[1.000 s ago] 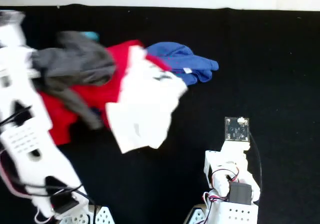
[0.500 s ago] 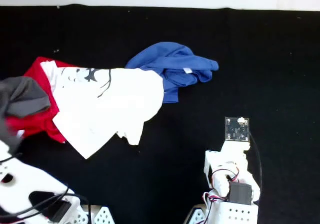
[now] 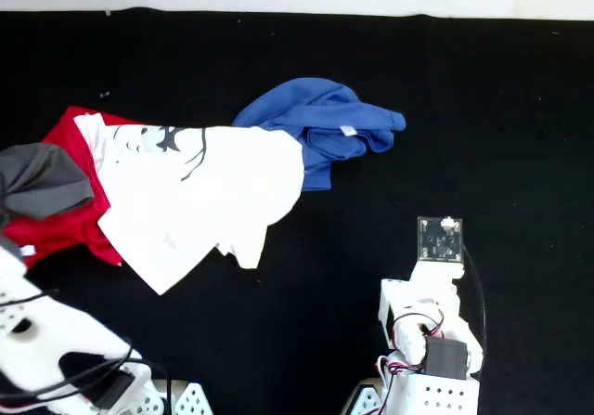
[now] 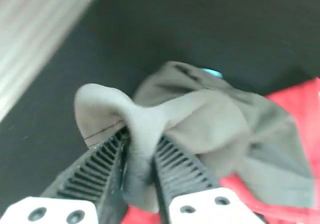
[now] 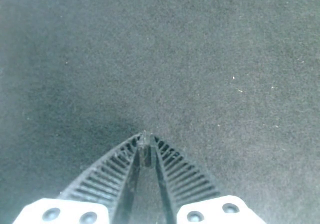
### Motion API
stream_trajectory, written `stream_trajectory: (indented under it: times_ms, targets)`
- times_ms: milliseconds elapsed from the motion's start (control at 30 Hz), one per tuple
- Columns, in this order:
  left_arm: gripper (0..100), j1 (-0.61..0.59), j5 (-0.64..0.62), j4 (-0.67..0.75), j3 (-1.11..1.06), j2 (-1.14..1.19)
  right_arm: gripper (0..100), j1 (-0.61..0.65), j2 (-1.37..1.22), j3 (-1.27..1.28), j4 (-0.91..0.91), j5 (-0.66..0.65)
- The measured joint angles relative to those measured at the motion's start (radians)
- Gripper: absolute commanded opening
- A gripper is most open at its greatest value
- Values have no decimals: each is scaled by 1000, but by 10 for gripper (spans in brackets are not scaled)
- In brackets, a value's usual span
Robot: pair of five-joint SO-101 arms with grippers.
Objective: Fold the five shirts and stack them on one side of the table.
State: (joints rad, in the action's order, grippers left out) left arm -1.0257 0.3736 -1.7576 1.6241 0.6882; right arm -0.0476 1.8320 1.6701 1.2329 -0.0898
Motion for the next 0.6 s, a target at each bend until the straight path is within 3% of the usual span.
stream_trajectory:
  times_ms: [100, 367, 500, 600]
  targets:
    - [315, 64, 2, -5, 0, 38, 9, 0, 0, 0, 0, 0]
    - [290, 244, 2, -8, -23, 41, 10, 0, 0, 0, -150, 0]
    - [288, 359, -26, -8, -212, -51, 10, 0, 0, 0, -272, -9]
    - [288, 462, -66, -8, -463, -190, 10, 0, 0, 0, -327, -127]
